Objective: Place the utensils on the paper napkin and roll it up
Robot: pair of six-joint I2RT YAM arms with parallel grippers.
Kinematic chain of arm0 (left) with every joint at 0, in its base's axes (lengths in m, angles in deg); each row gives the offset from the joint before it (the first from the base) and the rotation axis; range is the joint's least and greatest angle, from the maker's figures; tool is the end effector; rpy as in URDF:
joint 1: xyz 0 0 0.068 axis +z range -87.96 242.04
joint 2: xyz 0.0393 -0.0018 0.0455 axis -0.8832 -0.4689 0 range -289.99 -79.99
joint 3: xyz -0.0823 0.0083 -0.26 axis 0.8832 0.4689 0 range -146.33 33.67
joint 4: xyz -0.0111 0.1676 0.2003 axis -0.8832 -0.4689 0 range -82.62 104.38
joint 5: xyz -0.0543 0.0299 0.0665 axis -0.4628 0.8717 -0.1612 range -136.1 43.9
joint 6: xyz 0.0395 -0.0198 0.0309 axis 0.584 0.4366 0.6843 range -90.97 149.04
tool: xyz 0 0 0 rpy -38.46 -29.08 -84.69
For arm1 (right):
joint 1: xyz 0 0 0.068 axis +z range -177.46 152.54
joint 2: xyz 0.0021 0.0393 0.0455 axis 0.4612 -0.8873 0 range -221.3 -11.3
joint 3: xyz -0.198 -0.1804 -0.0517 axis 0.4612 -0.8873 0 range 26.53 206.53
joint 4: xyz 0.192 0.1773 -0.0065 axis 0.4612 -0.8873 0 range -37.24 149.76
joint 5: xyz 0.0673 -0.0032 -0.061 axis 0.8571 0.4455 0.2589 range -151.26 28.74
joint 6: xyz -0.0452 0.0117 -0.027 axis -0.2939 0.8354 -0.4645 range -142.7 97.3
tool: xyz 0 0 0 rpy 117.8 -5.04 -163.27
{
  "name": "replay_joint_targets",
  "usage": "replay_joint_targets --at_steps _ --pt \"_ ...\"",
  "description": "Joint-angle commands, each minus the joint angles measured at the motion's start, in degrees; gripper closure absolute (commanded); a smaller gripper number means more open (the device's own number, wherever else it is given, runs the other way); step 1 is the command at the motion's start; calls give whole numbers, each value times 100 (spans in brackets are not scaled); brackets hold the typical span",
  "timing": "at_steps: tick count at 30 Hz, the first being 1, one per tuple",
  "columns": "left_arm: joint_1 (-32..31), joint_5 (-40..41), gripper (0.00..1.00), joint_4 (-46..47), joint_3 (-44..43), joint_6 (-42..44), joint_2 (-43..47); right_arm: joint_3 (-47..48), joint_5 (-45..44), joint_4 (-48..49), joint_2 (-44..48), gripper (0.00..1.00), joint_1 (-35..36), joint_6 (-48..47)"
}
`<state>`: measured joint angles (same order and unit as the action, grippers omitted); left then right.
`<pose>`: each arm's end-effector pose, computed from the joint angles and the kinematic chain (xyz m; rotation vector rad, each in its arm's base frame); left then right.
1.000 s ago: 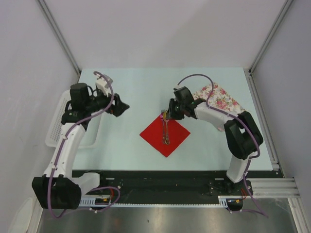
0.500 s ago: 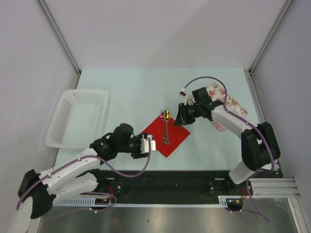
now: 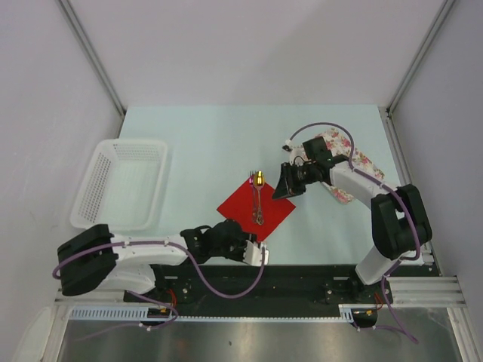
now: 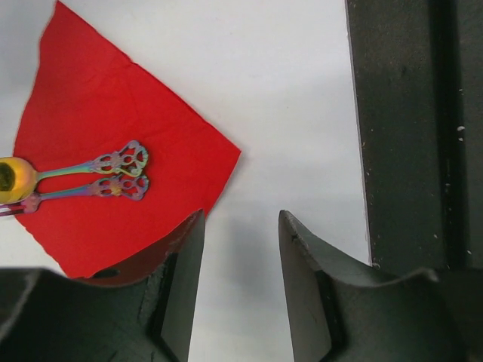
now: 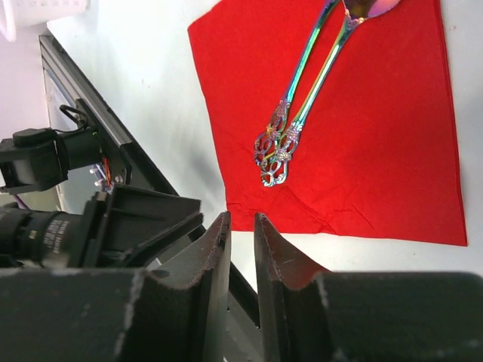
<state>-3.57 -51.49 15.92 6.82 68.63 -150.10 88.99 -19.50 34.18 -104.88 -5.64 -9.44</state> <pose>0.0924 -0.2121 0.1647 1.8716 1.3695 -0.3400 0.2997 0.1456 0.2176 -0.4840 2.5394 1.1654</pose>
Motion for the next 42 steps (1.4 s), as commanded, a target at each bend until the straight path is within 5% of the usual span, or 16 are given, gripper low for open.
replay_joint_targets --at_steps 1,22,27,34,42 --pt "-216 433 50 593 -381 101 -494 179 263 -8 -152 77 -108 19" --pt "-418 636 58 1287 -716 22 -1523 48 439 150 -319 77 -372 203" --pt "-392 609 81 1261 -725 5 -1515 12 447 168 -336 78 -372 230" --pt "-287 583 100 858 -891 -101 -1208 -5 474 194 -345 78 -381 256" --pt "153 3 100 347 -1190 -57 -987 -23 509 291 -441 79 -372 318"
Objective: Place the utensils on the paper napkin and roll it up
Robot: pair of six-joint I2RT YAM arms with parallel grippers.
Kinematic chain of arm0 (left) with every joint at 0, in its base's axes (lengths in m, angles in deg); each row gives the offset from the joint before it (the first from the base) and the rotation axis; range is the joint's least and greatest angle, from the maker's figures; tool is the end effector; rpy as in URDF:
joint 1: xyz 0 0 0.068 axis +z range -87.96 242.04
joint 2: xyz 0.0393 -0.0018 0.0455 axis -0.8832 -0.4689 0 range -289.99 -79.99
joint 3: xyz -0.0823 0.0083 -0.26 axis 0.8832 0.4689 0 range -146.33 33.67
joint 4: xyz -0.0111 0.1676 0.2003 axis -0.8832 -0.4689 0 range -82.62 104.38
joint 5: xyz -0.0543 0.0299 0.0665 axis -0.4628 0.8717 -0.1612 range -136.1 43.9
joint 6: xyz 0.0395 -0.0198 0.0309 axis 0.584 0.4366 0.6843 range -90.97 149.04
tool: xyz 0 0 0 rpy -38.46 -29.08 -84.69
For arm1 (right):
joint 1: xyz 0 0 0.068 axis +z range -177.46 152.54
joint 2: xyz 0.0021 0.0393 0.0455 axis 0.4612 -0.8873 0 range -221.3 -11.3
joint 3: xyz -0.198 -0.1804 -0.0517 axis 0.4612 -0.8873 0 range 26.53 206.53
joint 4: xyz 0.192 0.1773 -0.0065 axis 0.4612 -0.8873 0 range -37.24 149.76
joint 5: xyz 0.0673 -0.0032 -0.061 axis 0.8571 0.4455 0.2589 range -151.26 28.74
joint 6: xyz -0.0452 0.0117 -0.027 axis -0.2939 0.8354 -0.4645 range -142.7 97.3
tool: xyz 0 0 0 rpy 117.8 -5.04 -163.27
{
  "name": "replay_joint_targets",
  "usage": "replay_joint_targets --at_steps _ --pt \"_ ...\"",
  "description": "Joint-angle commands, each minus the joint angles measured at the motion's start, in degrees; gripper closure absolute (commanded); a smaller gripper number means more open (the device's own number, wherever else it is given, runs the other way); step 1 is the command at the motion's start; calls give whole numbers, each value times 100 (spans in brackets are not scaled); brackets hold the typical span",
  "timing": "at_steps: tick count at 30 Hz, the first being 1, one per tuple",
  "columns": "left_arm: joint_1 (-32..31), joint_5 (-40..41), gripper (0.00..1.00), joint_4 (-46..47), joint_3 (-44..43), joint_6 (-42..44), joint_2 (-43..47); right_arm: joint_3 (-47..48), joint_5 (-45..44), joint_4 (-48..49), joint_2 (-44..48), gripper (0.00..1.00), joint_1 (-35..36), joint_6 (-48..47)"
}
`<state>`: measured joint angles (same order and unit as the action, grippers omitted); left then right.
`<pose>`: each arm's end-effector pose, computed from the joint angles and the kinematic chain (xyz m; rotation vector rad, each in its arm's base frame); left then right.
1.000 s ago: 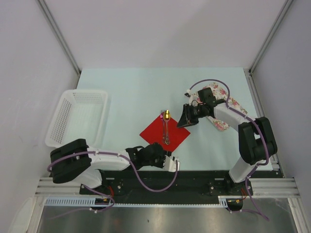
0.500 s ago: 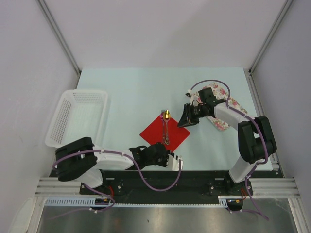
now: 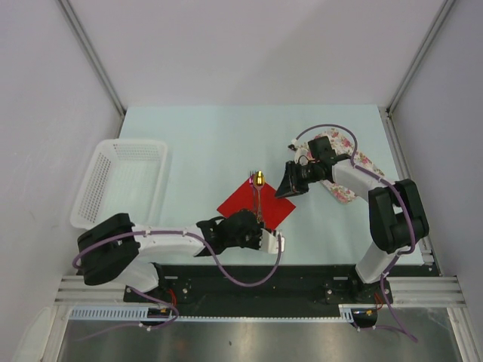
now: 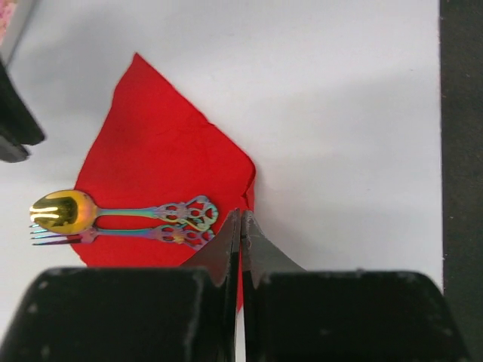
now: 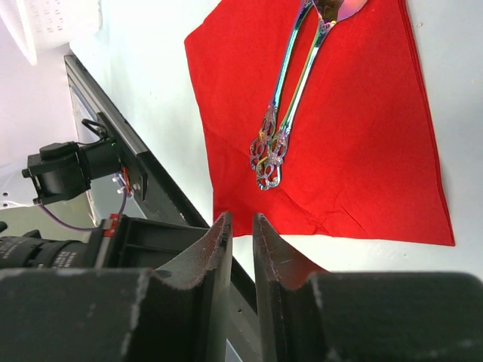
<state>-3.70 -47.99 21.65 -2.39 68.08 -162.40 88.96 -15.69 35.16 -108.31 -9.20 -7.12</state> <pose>0.1150 -0.2582 0.1703 1.8077 1.3703 -0.2855 0.3135 0.1303 0.2009 -0.3604 2.5811 1.2478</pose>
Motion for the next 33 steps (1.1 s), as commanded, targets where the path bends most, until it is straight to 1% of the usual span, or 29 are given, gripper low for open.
replay_joint_targets --at_steps 1,6,12,17,21,27,33 --pt "271 -425 100 -304 -349 6 243 -21 137 201 -125 79 -16 104" --pt "684 -602 100 -323 -552 199 112 -21 146 210 -143 78 -24 104" --pt "1114 -707 100 -305 -894 314 -318 -65 164 210 -143 71 -33 86" --pt "1317 -681 100 -94 -1062 446 -591 -109 260 149 -151 68 -42 25" --pt "1476 -681 100 -67 -1298 463 -890 -240 436 122 -151 70 -77 77" --pt "1607 -593 100 29 -1448 586 -1216 -434 682 456 -142 75 -77 428" --pt "1722 -576 100 91 -1580 604 -1488 -583 884 719 -291 77 -33 701"
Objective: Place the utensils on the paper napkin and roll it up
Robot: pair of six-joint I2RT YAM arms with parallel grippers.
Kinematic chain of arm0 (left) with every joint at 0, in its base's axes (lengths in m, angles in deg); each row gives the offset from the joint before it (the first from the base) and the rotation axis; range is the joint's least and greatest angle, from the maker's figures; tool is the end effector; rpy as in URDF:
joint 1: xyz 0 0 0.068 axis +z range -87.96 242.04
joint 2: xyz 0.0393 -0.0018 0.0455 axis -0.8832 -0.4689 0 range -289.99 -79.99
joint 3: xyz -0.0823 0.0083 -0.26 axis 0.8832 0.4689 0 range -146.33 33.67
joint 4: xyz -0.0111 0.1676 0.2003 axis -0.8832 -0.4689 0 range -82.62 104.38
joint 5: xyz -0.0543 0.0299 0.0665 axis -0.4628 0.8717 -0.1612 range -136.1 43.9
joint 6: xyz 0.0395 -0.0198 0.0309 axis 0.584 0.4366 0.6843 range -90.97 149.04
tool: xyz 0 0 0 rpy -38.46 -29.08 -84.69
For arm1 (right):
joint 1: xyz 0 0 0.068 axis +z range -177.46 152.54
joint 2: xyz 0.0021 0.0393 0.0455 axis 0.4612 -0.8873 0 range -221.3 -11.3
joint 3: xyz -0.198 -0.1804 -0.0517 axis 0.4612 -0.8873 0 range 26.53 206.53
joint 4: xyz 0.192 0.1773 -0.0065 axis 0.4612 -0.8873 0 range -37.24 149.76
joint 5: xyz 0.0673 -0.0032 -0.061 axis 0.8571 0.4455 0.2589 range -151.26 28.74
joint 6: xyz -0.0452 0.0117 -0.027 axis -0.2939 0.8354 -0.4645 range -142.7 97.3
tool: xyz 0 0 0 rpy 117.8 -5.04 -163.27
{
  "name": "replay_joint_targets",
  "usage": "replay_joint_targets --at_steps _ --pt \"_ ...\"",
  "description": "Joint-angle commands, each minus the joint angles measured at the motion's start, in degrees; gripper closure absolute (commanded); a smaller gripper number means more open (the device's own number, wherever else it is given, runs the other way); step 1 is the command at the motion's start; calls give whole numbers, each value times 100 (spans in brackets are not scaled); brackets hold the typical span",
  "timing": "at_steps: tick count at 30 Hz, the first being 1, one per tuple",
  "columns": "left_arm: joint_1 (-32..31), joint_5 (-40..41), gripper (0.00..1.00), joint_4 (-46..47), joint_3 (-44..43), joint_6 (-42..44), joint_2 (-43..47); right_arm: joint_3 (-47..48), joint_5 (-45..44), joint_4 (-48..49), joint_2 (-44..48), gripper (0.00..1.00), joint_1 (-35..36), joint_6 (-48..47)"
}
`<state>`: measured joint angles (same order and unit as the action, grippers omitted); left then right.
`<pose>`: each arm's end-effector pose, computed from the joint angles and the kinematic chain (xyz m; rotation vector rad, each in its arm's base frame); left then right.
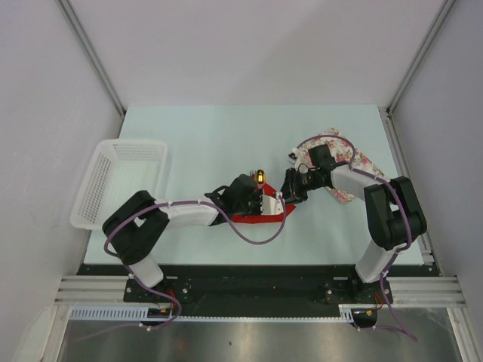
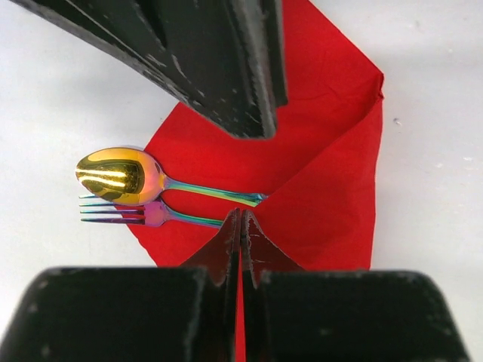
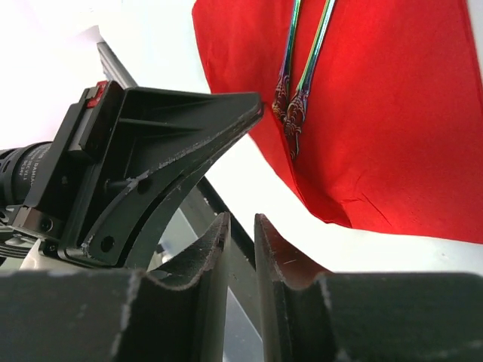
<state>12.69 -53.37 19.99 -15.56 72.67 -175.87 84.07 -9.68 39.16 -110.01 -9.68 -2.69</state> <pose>0.2188 -0.2619 0.1674 1.7042 1.5267 -0.1968 0.3050 0.1272 0.1736 -0.2681 2.6315 1.4139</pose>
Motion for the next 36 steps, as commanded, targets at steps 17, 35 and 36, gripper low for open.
replay_joint_targets --at_steps 17,35,36 --pt "241 -29 100 292 -517 92 -520 3 37 513 -824 82 507 390" --pt "697 -862 52 -1613 -1227 -1669 385 170 -552 232 -1352 86 604 144" --pt "811 -1055 50 -1868 -1351 -1944 542 161 -560 232 -1352 86 604 135"
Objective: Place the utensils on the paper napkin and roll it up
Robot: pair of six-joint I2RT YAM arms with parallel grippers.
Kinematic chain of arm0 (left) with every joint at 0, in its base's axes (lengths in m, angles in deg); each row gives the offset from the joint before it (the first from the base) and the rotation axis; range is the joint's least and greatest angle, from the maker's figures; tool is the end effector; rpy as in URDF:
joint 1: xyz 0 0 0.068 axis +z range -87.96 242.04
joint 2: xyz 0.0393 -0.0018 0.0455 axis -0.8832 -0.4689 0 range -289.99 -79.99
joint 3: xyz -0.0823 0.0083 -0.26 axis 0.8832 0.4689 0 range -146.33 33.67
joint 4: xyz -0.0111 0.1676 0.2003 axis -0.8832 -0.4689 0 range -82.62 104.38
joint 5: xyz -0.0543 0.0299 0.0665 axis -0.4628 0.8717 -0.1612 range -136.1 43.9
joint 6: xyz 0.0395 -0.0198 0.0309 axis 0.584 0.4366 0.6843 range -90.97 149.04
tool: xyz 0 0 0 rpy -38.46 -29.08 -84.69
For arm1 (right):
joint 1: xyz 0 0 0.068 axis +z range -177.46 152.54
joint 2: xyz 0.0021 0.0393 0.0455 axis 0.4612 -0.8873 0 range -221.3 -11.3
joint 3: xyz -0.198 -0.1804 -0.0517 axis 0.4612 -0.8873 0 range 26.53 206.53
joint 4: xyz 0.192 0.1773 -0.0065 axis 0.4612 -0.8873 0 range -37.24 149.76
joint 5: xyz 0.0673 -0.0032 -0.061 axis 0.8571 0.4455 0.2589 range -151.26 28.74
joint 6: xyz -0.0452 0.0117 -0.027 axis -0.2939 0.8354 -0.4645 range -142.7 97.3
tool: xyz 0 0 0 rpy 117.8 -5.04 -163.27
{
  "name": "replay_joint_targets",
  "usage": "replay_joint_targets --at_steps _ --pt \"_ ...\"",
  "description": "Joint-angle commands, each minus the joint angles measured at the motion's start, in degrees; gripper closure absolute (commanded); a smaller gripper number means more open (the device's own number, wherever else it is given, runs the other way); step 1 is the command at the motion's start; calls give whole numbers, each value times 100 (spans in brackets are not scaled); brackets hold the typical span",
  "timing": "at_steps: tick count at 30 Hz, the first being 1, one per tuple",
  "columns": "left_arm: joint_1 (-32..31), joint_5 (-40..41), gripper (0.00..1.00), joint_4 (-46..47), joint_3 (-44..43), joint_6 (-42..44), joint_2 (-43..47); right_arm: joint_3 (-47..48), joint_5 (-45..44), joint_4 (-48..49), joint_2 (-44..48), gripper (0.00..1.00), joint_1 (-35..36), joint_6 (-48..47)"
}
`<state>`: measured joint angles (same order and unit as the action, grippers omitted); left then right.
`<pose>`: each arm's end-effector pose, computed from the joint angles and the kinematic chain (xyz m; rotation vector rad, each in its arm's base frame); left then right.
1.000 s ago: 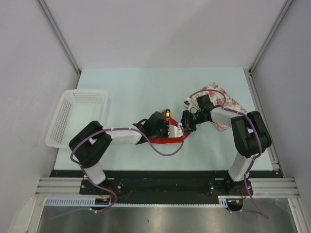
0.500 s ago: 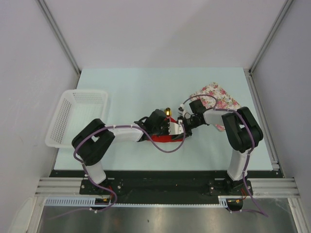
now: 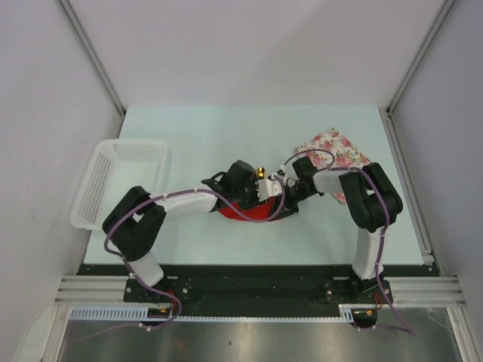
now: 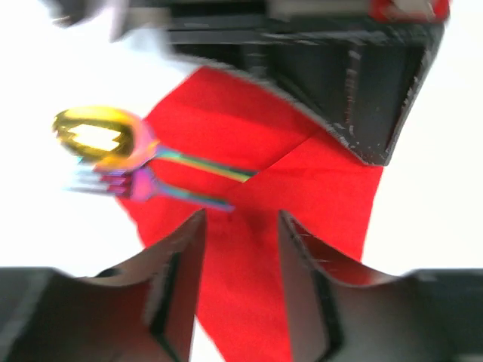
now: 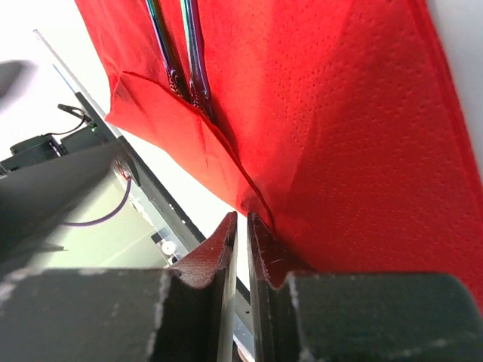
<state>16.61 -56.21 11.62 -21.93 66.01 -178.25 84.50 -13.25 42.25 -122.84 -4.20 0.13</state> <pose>0.2448 -0.2575 0.1752 1.6215 1.7223 -0.2798 0.3040 0.1596 0.1050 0.2183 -2.7965 -1.3285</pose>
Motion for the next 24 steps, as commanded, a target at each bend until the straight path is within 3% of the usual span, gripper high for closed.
replay_joint_targets --at_steps 1,5,9,13,24 --pt "682 -1226 49 -1520 -829 -1585 834 117 -204 -76 -78 86 55 -147" --pt "1378 -2894 40 -2560 -1199 -3016 1001 109 -230 -76 -113 87 55 -147" --pt "1730 -4357 40 -2415 -674 -4266 1168 91 -257 -94 -113 89 73 -165" --pt "1669 -4500 41 -800 355 -5418 1485 -5 -310 -50 -34 92 64 -174" --pt "1669 -4395 54 232 593 -6176 176 -14 -538 -50 54 99 152 -156"
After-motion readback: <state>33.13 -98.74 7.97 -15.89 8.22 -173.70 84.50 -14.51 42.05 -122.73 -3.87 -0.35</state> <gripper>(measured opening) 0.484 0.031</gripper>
